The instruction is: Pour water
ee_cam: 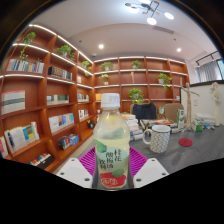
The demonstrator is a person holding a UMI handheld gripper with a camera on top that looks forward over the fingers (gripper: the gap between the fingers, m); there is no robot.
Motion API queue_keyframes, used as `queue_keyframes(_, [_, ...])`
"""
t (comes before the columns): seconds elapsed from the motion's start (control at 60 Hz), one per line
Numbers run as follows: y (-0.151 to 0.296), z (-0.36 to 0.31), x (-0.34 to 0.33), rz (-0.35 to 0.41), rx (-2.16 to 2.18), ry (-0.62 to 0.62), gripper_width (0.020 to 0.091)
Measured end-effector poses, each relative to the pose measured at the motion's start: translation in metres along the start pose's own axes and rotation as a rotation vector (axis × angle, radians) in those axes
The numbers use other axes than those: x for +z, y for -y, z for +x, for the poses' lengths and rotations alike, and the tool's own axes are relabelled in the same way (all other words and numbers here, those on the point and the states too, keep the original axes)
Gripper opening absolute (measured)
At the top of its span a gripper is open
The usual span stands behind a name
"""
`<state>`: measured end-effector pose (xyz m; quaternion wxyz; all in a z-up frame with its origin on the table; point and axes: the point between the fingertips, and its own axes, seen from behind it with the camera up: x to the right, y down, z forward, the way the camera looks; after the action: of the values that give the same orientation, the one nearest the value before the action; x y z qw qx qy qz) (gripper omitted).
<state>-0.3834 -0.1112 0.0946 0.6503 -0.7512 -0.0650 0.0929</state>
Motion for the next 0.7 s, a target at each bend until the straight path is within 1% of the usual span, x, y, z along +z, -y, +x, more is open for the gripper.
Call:
queue_keyframes(0.017, [0.0,0.0,0.0,0.006,-0.002,0.002,0.0409])
queue_keyframes(0.05, [0.0,-0.001,-0.001,0.016,-0.005,0.005,0.0384])
queue_keyframes(0.167, [0.0,0.004,0.0,0.018,-0.008,-0.006,0.0383])
queue_keyframes(0.317, [0.001,0.009,0.011,-0.016,0.034,-0.021,0.0383])
queue_keyframes(0.367, [0.006,0.011,0.022,-0.032,0.139,-0.021,0.0383])
queue_keyframes(0.417, [0.017,0.009,0.036,-0.03,0.244,0.0,0.0382])
queue_keyframes(0.617, [0.029,0.015,0.091,-0.106,0.705,0.04,0.0383])
queue_keyframes(0.65, [0.032,0.013,0.098,-0.111,0.8,0.069,0.0383])
queue_keyframes(0.7, [0.041,0.012,0.107,-0.099,0.94,0.113,0.0385])
